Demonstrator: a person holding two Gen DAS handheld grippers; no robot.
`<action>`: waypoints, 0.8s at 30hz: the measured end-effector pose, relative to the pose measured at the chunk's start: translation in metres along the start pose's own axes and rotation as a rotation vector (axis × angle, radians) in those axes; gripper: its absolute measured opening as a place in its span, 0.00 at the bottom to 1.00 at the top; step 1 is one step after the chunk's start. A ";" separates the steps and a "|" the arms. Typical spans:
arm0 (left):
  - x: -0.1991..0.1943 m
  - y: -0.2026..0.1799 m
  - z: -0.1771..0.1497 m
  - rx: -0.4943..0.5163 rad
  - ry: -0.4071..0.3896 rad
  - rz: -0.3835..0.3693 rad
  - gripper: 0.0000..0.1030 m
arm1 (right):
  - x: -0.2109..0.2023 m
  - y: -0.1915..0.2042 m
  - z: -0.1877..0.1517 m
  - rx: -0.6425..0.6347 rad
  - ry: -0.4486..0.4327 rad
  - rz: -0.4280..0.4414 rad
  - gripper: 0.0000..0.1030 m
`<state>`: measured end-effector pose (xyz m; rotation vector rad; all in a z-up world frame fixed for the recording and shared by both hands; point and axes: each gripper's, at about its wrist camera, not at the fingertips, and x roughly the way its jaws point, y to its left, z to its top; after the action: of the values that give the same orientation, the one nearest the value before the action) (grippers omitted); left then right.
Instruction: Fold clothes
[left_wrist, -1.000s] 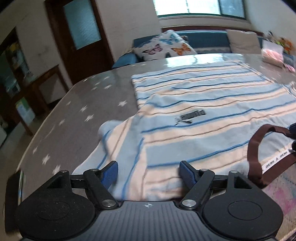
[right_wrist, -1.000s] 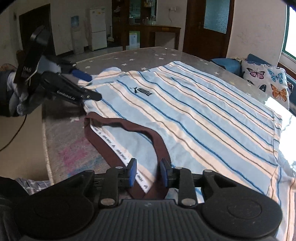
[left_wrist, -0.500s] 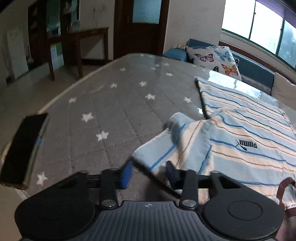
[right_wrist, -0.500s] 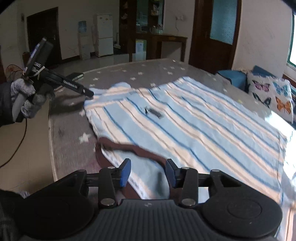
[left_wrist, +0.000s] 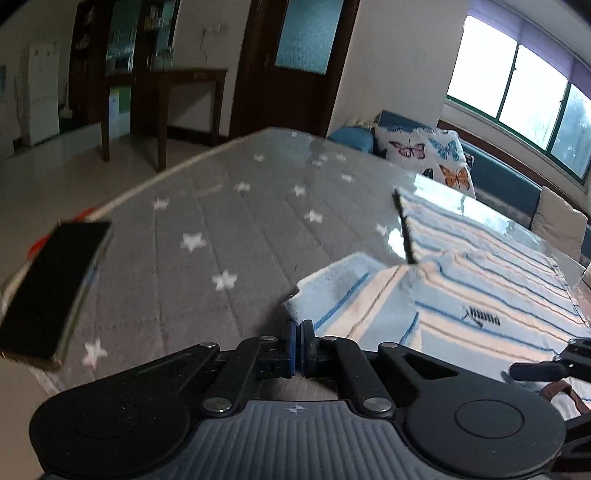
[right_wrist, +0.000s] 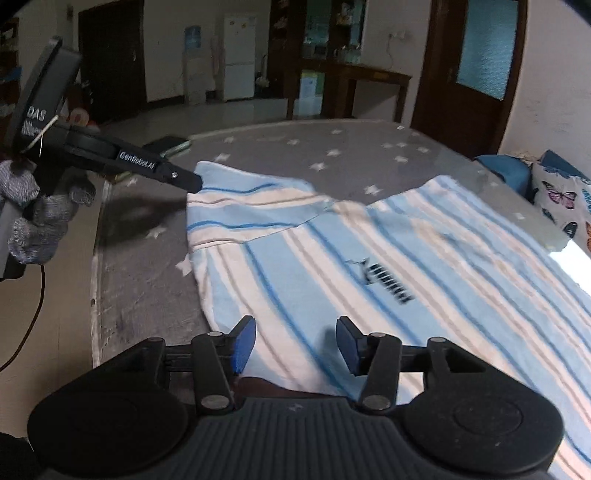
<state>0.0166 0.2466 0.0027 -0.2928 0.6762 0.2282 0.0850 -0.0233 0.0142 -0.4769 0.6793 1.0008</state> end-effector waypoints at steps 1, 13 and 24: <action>0.001 0.002 -0.002 -0.009 0.004 -0.004 0.03 | 0.004 0.004 -0.001 -0.008 0.010 0.002 0.48; 0.005 0.003 -0.002 -0.036 0.023 -0.003 0.30 | 0.022 0.010 0.026 0.006 -0.016 -0.008 0.48; -0.022 -0.014 0.011 -0.005 -0.096 -0.129 0.02 | 0.029 0.019 0.030 -0.009 -0.025 0.009 0.48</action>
<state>0.0104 0.2342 0.0274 -0.3266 0.5595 0.1204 0.0879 0.0220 0.0136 -0.4682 0.6554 1.0174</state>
